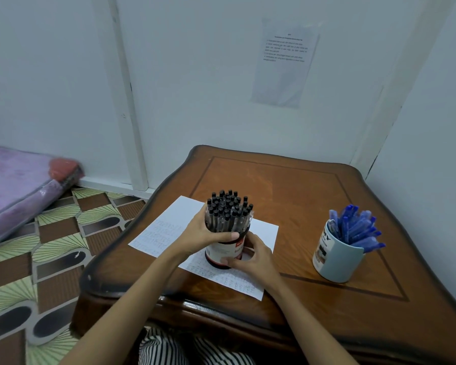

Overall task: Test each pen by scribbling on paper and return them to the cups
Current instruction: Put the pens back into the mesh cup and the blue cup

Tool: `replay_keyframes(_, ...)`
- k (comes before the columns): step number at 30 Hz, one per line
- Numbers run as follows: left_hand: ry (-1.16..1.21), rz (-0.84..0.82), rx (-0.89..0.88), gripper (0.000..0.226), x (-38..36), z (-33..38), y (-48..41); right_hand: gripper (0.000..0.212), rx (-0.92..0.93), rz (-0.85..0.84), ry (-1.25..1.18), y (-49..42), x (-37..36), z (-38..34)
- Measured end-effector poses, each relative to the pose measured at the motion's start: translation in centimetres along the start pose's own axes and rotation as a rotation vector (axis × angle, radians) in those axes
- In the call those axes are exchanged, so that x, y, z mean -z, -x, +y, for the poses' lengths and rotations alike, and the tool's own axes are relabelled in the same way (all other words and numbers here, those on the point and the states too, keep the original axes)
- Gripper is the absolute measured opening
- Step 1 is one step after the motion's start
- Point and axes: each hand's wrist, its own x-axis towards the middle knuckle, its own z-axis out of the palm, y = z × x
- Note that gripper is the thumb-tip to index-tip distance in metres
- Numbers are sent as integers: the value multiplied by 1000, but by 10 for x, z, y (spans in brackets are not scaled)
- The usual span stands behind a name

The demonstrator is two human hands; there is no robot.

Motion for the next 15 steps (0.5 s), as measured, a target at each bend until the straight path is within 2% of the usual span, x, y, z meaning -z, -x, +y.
replay_keyframes(3,21,-67,4,91,7,2,0,76,-3,2,-3,1,0,0)
replay_keyframes(5,16,-14,-54,97,11,6,1,77,-13,1,-7,0,0,1)
replay_keyframes(6,12,73,-118,88,12,8,3,75,-17,0,-8,0,0,1)
replay_keyframes(8,-41,277,-285,57,18,17,5,71,-21,-4,-8,0,0,-1)
replay_keyframes(10,-214,344,-436,31,26,30,4,72,-17,-5,-6,0,1,-1)
replay_keyframes(12,-431,223,-547,23,34,46,-2,74,-14,-4,-12,0,1,-1)
replay_keyframes(15,-780,-44,-590,20,40,61,-14,73,-14,-4,-25,1,0,-3)
